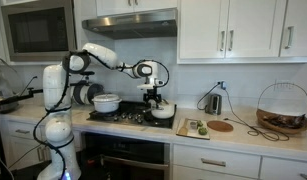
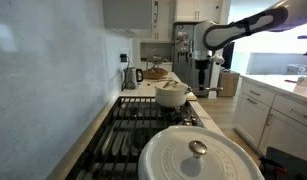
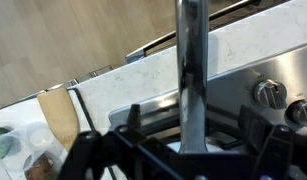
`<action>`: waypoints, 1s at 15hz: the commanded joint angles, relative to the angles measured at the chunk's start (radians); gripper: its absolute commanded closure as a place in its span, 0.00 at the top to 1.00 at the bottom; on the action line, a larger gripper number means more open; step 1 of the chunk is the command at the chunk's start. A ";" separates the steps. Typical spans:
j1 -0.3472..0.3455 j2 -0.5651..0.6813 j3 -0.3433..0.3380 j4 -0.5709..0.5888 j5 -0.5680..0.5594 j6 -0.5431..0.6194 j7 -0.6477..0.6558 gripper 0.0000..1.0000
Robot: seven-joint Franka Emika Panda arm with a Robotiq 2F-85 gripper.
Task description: Turn the white pot to the side
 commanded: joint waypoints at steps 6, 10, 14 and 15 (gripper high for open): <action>-0.008 -0.012 -0.003 0.159 0.085 -0.190 -0.083 1.00; -0.012 -0.023 -0.006 0.201 0.088 -0.222 -0.098 1.00; -0.009 -0.023 -0.006 0.198 0.070 -0.196 -0.073 1.00; -0.010 -0.029 -0.008 0.199 0.070 -0.196 -0.078 1.00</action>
